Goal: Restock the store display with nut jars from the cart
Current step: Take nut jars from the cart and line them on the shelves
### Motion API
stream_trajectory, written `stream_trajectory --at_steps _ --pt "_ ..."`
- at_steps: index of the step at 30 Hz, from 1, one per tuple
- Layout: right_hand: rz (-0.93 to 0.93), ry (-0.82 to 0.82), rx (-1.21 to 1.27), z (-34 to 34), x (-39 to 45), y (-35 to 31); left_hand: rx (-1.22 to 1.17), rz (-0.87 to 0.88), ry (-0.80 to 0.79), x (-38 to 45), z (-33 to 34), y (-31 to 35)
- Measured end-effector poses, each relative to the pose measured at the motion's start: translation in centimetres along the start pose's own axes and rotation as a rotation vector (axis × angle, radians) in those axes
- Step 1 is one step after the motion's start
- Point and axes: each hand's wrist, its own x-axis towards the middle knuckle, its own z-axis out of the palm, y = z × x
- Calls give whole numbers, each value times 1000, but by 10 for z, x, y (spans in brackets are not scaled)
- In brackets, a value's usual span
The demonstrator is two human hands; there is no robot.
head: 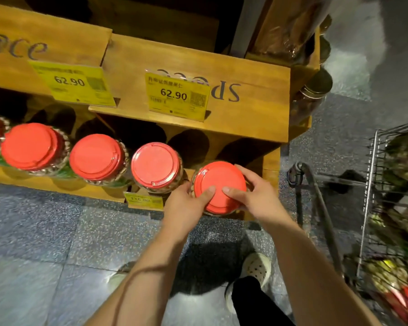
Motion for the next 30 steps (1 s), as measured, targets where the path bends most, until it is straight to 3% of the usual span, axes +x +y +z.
stream_trajectory --at_steps 8,21,30 --pt "-21 -99 29 4 39 19 18 -68 43 34 11 -13" --pt "-52 -46 -73 12 59 14 -22 -40 -15 48 4 -14" --pt "6 -71 -21 11 58 15 140 -48 -37 42 -2 -5"
